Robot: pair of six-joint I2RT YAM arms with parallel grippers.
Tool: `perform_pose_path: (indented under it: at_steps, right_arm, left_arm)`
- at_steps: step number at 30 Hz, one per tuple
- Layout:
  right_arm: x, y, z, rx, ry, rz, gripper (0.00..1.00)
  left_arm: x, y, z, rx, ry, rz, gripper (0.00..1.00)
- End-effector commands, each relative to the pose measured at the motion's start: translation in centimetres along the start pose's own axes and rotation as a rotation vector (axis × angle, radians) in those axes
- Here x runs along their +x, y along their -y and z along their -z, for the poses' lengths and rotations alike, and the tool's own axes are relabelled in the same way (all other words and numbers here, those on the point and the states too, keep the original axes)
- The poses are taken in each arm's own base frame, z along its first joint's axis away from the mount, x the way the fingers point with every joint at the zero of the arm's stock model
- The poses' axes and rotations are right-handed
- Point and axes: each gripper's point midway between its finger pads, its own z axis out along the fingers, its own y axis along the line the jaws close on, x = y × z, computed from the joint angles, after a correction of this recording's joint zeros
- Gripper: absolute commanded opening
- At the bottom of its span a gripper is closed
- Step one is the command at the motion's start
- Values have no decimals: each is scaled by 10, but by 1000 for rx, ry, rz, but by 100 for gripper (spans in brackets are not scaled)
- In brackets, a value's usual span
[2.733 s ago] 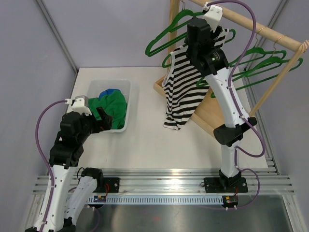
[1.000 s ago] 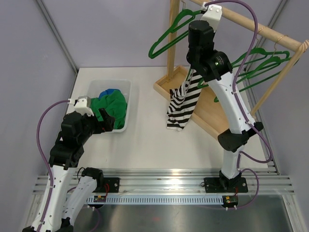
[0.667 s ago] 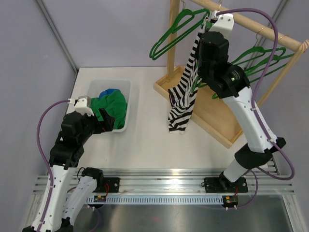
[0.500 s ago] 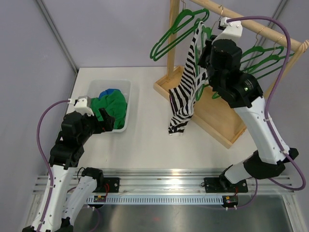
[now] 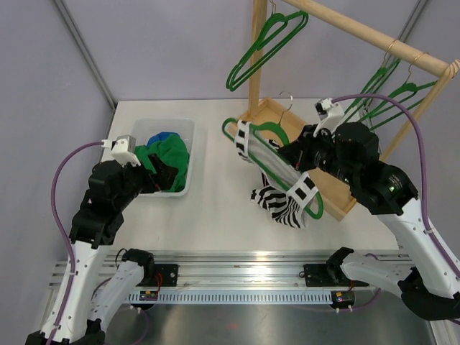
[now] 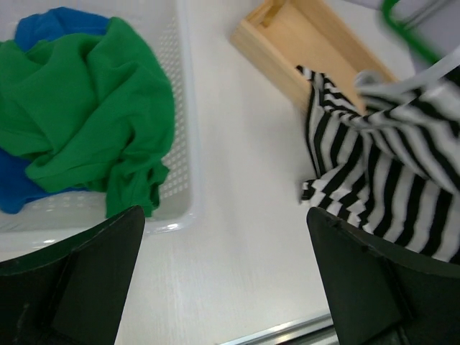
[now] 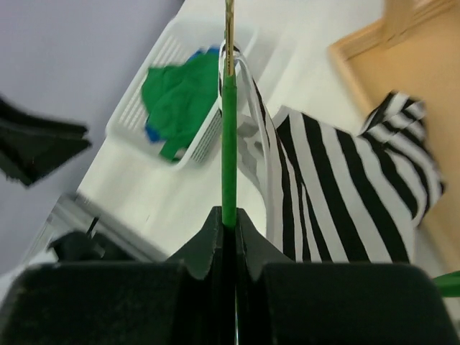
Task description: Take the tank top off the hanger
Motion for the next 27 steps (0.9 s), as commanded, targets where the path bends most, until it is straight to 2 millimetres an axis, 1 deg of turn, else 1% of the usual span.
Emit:
perform_pose_path:
  at_steps: [1, 2, 3, 4, 5, 6, 7, 8, 9, 10, 11, 12, 13, 14, 15, 16, 17, 18, 20, 23, 24, 27]
  right_arm:
    - [24, -57, 16, -344, -81, -83, 0]
    - [39, -57, 10, -364, -103, -95, 0]
    - [44, -61, 12, -392, -118, -112, 0]
    - [48, -61, 13, -404, -118, -118, 0]
    - [57, -59, 7, -406, -131, -128, 0]
    - [62, -61, 6, -419, -144, -137, 0]
    - [66, -61, 3, -427, -157, -143, 0]
    - [70, -62, -1, -439, -160, -146, 0]
    - [74, -67, 0, -467, -178, -159, 0]
    - [76, -68, -3, -475, -185, -166, 0]
    - [78, -70, -5, -494, -184, -172, 0]
    - [80, -74, -4, -516, -196, -182, 0]
    - [80, -75, -4, -525, -196, -185, 0]
    - [81, -76, -4, -530, -197, -187, 0]
    - [81, -76, -3, -536, -199, -191, 0]
    - [81, -77, -1, -544, -198, -192, 0]
    - [81, -79, -1, -552, -196, -192, 0]
    - [83, -80, 1, -563, -205, -192, 0]
    - [85, -82, 3, -579, -214, -189, 0]
    - [87, -81, 4, -583, -226, -184, 0]
    - [87, -79, 2, -565, -220, -179, 0]
    - [90, -70, -5, -509, -216, -164, 0]
  left_arm:
    - [-34, 54, 13, 217, 77, 37, 99]
    - [-38, 62, 12, 242, 88, 47, 99]
    - [-40, 65, 12, 249, 95, 48, 99]
    - [-41, 77, 13, 284, 97, 39, 99]
    - [-41, 82, 12, 295, 94, 38, 99]
    - [-41, 83, 6, 273, 95, 34, 99]
    - [-34, 96, 5, 305, 73, 17, 99]
    - [-34, 101, 4, 306, 75, 5, 99]
    - [-31, 100, -5, 270, 70, -5, 99]
    - [-26, 109, -5, 279, 62, -23, 99]
    - [-24, 111, -9, 267, 60, -38, 99]
    - [-22, 108, -15, 227, 64, -49, 99]
    - [-14, 115, -18, 231, 41, -72, 99]
    - [-10, 115, -22, 218, 33, -94, 99]
    - [-10, 115, -25, 196, 39, -106, 99]
    - [-2, 120, -29, 197, 18, -129, 99]
    - [0, 121, -31, 188, 15, -147, 99]
    - [-2, 119, -33, 160, 27, -157, 99]
    - [4, 122, -38, 145, 13, -187, 97]
    - [6, 122, -41, 129, 12, -200, 81]
    - [5, 121, -42, 127, 14, -201, 67]
    - [5, 120, -40, 122, 20, -204, 45]
